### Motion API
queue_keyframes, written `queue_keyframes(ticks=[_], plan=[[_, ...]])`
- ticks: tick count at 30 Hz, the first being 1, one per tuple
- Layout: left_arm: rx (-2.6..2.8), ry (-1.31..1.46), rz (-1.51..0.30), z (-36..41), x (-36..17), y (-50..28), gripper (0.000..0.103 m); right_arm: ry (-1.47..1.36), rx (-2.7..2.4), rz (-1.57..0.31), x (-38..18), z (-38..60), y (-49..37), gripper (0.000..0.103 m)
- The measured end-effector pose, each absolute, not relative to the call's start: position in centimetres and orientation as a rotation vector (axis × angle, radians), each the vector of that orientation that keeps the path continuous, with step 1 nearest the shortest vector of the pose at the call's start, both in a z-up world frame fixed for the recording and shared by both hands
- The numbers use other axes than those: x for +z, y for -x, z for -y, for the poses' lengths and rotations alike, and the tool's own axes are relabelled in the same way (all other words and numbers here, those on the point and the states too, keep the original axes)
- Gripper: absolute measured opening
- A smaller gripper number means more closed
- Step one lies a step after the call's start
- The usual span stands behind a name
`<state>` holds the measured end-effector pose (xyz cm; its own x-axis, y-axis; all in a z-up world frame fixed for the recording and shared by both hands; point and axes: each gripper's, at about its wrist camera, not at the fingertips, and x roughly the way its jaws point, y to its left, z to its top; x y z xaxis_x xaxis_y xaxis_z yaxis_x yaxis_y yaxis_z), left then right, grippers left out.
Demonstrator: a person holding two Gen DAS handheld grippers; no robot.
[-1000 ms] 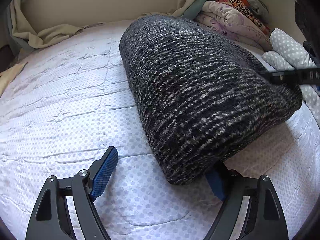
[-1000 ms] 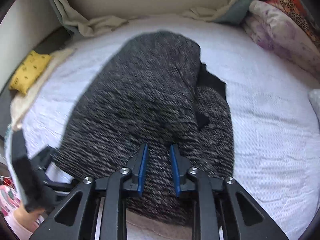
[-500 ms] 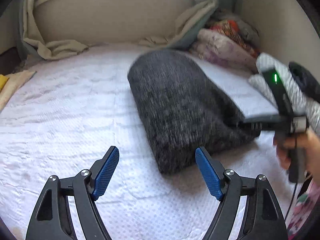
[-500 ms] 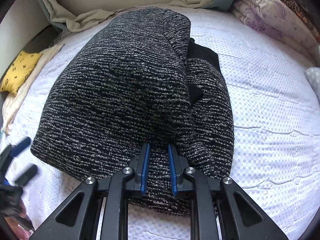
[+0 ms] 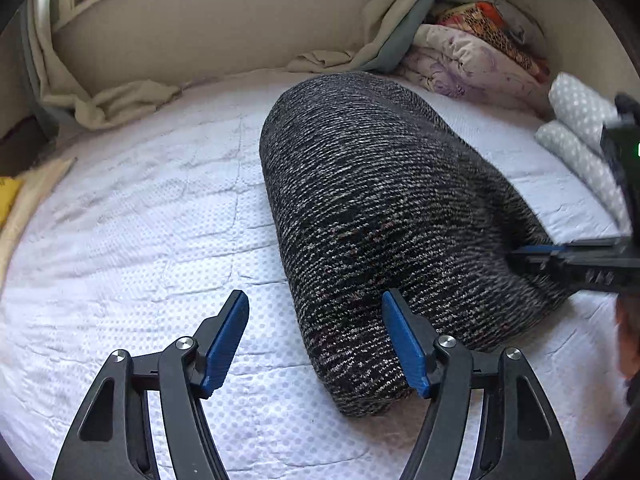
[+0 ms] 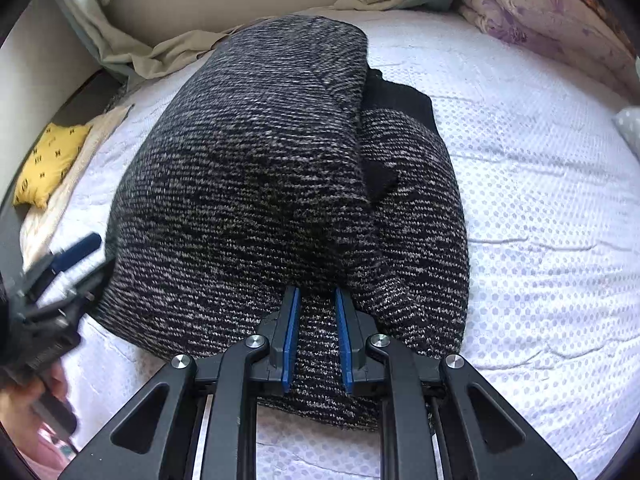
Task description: Fold large clothes
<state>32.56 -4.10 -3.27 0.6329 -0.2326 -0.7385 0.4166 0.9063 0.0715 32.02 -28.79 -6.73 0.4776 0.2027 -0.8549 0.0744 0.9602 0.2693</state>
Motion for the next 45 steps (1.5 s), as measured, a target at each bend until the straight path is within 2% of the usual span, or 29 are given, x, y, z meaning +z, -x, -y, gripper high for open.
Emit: queue_keyframes(ticks=[3, 4, 6, 10, 11, 16, 20, 31, 40, 45], plan=[[-0.335, -0.341, -0.731, 5.4, -3.6, -31.5, 0.073, -0.327, 0.08, -1.094, -6.2, 29.2, -32.3, 0.012], [-0.334, -0.341, -0.723, 5.5, -3.4, -31.5, 0.068, -0.33, 0.076, -1.093, -5.7, 29.2, -32.3, 0.013], [-0.357, -0.31, -0.724, 5.5, -3.4, -31.3, 0.06, -0.311, 0.077, -1.048, -3.6, 28.8, -32.2, 0.019], [-0.355, -0.321, -0.69, 5.6, -3.4, -30.6, 0.059, -0.234, 0.07, -0.906, 0.7, 27.1, -32.8, 0.042], [-0.356, -0.317, -0.69, 5.7, -3.3, -30.7, 0.059, -0.215, 0.068, -0.88, 1.6, 26.4, -33.5, 0.043], [-0.371, -0.287, -0.694, 5.2, -3.0, -30.3, 0.059, -0.116, 0.074, -0.886, 3.3, 23.1, -39.3, 0.042], [-0.381, -0.27, -0.698, 4.6, -3.2, -30.1, 0.059, -0.088, 0.106, -0.947, 2.9, 20.9, -44.6, 0.026], [-0.381, -0.278, -0.707, 4.8, -3.2, -30.9, 0.059, 0.022, 0.004, -1.124, -3.7, 18.9, -50.4, 0.026], [-0.376, -0.266, -0.71, 4.8, -3.3, -31.4, 0.059, 0.02, -0.048, -1.059, -5.7, 18.4, -50.1, 0.026], [-0.376, -0.278, -0.714, 4.9, -3.2, -31.3, 0.059, -0.009, -0.02, -1.022, -4.5, 18.8, -49.0, 0.029]])
